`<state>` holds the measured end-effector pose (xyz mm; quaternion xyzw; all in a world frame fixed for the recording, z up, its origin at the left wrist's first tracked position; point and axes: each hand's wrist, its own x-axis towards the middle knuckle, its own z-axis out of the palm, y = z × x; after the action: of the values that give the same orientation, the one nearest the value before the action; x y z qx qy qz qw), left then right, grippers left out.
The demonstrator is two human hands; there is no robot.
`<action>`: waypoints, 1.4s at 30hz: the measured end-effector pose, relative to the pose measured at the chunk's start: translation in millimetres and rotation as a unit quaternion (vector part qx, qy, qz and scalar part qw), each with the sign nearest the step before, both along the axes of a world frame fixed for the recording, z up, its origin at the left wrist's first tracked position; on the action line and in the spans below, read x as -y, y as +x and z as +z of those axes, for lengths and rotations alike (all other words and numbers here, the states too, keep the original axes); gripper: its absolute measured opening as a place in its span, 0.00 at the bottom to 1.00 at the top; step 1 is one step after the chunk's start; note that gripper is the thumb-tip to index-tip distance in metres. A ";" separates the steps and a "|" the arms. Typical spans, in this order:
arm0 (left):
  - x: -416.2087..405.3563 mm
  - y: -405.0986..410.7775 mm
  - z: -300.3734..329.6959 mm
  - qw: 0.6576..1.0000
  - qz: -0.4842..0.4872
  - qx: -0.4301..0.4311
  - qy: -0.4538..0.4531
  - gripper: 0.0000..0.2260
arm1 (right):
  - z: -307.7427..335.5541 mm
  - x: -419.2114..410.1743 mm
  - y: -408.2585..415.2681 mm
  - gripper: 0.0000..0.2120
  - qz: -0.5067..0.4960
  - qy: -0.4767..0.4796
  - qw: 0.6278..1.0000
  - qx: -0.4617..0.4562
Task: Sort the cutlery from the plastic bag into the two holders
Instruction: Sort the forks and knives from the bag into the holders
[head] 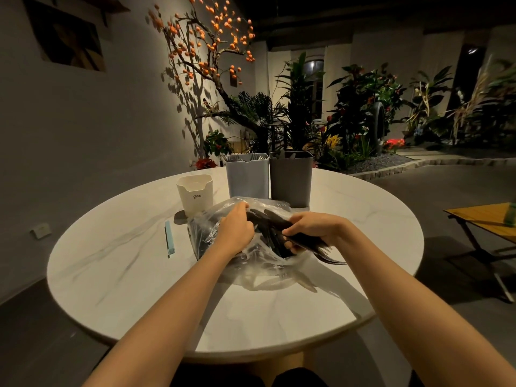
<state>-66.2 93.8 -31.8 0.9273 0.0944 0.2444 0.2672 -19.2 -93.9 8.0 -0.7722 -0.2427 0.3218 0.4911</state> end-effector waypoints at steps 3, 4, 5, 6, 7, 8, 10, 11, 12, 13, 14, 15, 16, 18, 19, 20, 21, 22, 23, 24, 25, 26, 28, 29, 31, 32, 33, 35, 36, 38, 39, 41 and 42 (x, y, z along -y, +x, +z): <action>-3.6 4.1 0.3 0.996 0.013 0.014 -0.084 0.13 | -3.0 3.4 6.6 0.03 0.028 0.003 1.000 0.001; -3.4 4.3 1.7 0.993 0.015 0.025 -0.115 0.11 | -3.8 4.3 7.9 0.02 0.044 -0.002 0.999 0.001; -2.2 3.9 3.9 0.989 0.013 0.035 -0.143 0.09 | -4.2 4.8 8.5 0.02 0.057 -0.005 0.998 -0.002; -1.1 3.8 6.3 0.984 0.009 0.049 -0.169 0.09 | -4.6 4.9 8.6 0.02 0.066 -0.004 0.998 -0.006; -0.8 3.9 8.4 0.979 0.003 0.064 -0.193 0.11 | -4.7 5.0 8.1 0.02 0.074 0.000 0.997 -0.011; -1.8 4.8 9.5 0.974 -0.005 0.081 -0.213 0.12 | -4.5 5.2 7.7 0.03 0.078 0.002 0.997 -0.012; -5.4 5.4 10.2 0.965 -0.018 0.113 -0.235 0.13 | -5.0 5.5 8.4 0.05 0.082 -0.005 0.997 -0.008; -7.5 5.5 9.8 0.966 -0.016 0.125 -0.226 0.12 | -5.7 5.0 9.2 0.08 0.082 -0.005 0.997 -0.012; -9.6 5.9 8.8 0.970 -0.009 0.135 -0.203 0.12 | -6.2 4.2 10.2 0.11 0.081 0.000 0.996 -0.021; -10.9 6.2 7.6 0.973 -0.002 0.147 -0.178 0.12 | -6.4 2.8 10.6 0.12 0.080 0.011 0.996 -0.034; -11.6 6.7 6.6 0.974 0.004 0.160 -0.159 0.12 | -6.1 1.1 10.2 0.11 0.079 0.023 0.995 -0.048; -11.1 6.9 6.5 0.974 0.007 0.170 -0.151 0.12 | -5.5 -1.1 9.7 0.10 0.078 0.034 0.995 -0.058; -10.5 7.5 6.9 0.973 0.009 0.180 -0.147 0.12 | -4.7 -3.0 9.3 0.07 0.078 0.038 0.994 -0.065; -10.5 9.3 9.0 0.971 0.015 0.192 -0.144 0.11 | -4.7 -7.2 10.8 0.05 0.082 0.032 0.993 -0.073; -10.6 9.7 10.7 0.970 0.017 0.197 -0.144 0.11 | -5.2 -9.3 11.8 0.05 0.090 0.026 0.993 -0.076; -11.1 10.9 12.0 0.968 0.018 0.203 -0.144 0.11 | -5.2 -11.0 12.4 0.05 0.096 0.020 0.992 -0.077; -11.1 11.7 13.8 0.967 0.018 0.209 -0.143 0.10 | -4.7 -12.2 12.6 0.06 0.099 0.018 0.992 -0.076; -10.9 12.2 15.8 0.967 0.020 0.216 -0.137 0.10 | -3.6 -12.9 12.4 0.08 0.100 0.018 0.992 -0.069; -10.4 12.0 18.5 0.966 0.023 0.225 -0.128 0.10 | -2.3 -13.3 11.9 0.10 0.102 0.022 0.993 -0.058; -10.6 12.3 20.7 0.965 0.026 0.233 -0.117 0.10 | -0.1 -13.5 10.8 0.12 0.108 0.032 0.993 -0.048; -10.7 12.2 22.8 0.965 0.029 0.236 -0.106 0.10 | 1.8 -13.7 10.0 0.13 0.118 0.042 0.991 -0.040; -11.4 12.1 24.5 0.966 0.031 0.238 -0.097 0.10 | 3.2 -13.8 9.2 0.13 0.128 0.050 0.990 -0.032; -13.5 12.1 27.8 0.965 0.031 0.238 -0.102 0.11 | 3.9 -14.7 9.7 0.12 0.122 0.062 0.990 -0.016; -14.5 11.8 29.6 0.963 0.031 0.239 -0.121 0.12 | 3.9 -15.0 10.9 0.10 0.107 0.074 0.991 -0.013; -15.9 12.0 33.2 0.959 0.033 0.230 -0.164 0.12 | 4.6 -16.1 13.2 0.08 0.085 0.109 0.990 -0.022; -16.8 12.6 34.9 0.958 0.037 0.224 -0.173 0.12 | 5.4 -16.7 14.2 0.08 0.079 0.125 0.988 -0.030; -17.0 12.8 36.4 0.959 0.040 0.218 -0.177 0.12 | 6.3 -17.9 15.4 0.09 0.077 0.138 0.987 -0.041; -16.4 14.0 38.3 0.959 0.039 0.213 -0.182 0.13 | 9.1 -21.5 17.6 0.10 0.080 0.149 0.984 -0.059; -16.3 16.5 39.1 0.958 0.039 0.214 -0.185 0.14 | 10.7 -23.7 18.5 0.10 0.083 0.150 0.983 -0.066; -16.6 22.6 41.8 0.957 0.043 0.215 -0.191 0.15 | 14.1 -27.8 20.3 0.10 0.088 0.153 0.981 -0.078; -17.1 25.2 43.6 0.956 0.041 0.214 -0.194 0.15 | 15.5 -29.0 21.6 0.11 0.089 0.157 0.980 -0.086; -17.7 30.5 47.5 0.956 0.029 0.204 -0.209 0.17 | 18.1 -31.1 25.1 0.12 0.091 0.167 0.976 -0.107; -18.0 32.1 49.7 0.957 0.022 0.192 -0.216 0.17 | 19.5 -32.3 26.5 0.12 0.093 0.171 0.974 -0.118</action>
<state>-34.1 111.8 17.9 0.7808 0.1118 0.3976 0.4688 7.3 -61.7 27.5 -0.6069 -0.3055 0.4090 0.6092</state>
